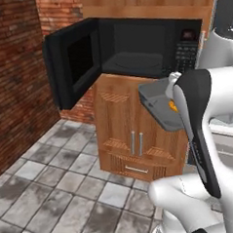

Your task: Place the tupperware containing the shrimp and carrot meal in the microwave. Close the microwave door and press the start button to reheat the meal.

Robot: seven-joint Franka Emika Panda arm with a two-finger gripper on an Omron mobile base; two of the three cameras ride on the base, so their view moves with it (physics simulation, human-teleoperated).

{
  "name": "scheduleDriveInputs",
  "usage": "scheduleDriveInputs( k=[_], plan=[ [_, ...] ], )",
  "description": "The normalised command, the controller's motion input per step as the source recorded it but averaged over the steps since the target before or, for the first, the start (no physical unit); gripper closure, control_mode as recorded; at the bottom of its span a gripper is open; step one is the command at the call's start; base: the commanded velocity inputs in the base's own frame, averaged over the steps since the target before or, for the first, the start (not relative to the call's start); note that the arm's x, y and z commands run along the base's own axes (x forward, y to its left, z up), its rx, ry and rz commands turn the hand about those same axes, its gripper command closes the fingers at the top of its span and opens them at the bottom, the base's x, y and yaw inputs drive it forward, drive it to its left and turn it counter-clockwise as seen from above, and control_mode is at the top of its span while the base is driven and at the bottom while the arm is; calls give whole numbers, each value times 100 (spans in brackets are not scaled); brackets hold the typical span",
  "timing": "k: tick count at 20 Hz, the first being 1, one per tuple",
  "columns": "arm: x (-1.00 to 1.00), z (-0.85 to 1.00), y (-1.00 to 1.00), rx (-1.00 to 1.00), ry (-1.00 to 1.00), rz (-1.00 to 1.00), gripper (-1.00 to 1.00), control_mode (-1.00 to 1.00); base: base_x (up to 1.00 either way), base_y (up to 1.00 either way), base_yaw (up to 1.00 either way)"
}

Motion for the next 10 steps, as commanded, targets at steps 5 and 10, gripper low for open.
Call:
scheduleDriveInputs(
  k=[5, 10],
  plan=[
    [0, 0, 0, 0, 0, 0, 100, 100, 72, 53, 4],
    [0, 0, 0, 0, 0, 0, 100, 100, 50, 8, -5]
  ],
)
